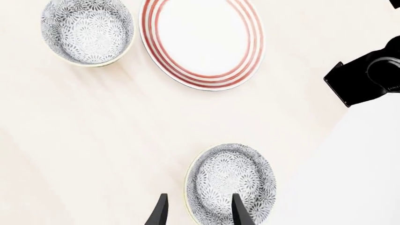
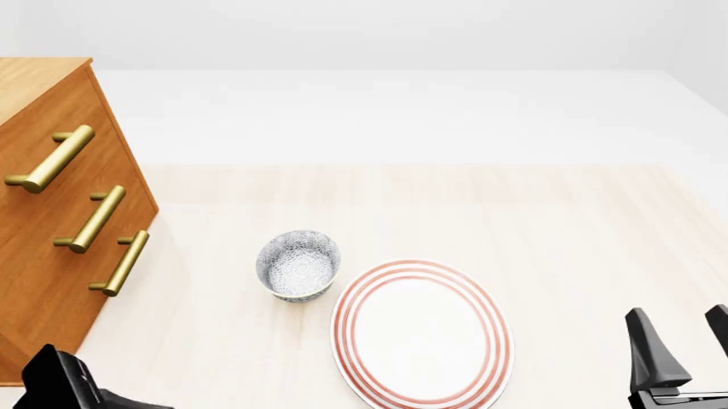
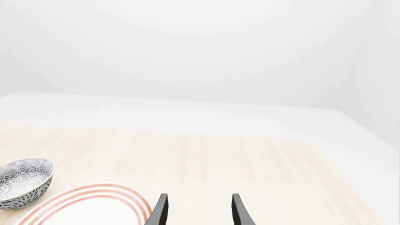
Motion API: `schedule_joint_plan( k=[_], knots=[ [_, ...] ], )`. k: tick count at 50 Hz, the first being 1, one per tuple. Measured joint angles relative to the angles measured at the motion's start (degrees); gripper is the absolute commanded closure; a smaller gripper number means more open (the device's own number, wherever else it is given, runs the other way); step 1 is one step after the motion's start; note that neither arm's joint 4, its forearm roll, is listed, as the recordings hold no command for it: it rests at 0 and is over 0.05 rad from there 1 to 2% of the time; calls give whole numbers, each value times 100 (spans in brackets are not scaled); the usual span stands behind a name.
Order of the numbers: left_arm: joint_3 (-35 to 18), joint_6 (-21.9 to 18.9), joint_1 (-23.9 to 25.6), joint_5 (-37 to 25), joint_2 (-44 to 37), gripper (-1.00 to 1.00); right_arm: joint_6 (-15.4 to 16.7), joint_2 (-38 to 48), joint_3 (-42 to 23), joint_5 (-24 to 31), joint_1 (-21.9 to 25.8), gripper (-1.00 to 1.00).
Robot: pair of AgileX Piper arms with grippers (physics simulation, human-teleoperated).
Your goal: Stack the bowl in the middle on the bowl at the back.
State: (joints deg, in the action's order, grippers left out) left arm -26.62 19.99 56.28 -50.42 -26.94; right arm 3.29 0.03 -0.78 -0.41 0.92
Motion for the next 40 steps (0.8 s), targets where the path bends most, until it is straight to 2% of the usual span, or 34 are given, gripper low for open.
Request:
schedule_joint_plan(
  k=[15, 22, 29, 40],
  knots=[
    [-884, -209, -509, -1033, 624, -100, 24, -1, -8, 6, 7, -100],
    [-1331, -347, -841, -1393, 896, -100, 27, 0, -208, 114, -14, -100],
    [-1647, -408, -1122, -1663, 1151, -100, 15, -1, -819, 550, -21, -100],
    [-1806, -410, -1439, -1851, 1501, -100, 41, -2, -2068, 1617, 49, -100]
  ],
)
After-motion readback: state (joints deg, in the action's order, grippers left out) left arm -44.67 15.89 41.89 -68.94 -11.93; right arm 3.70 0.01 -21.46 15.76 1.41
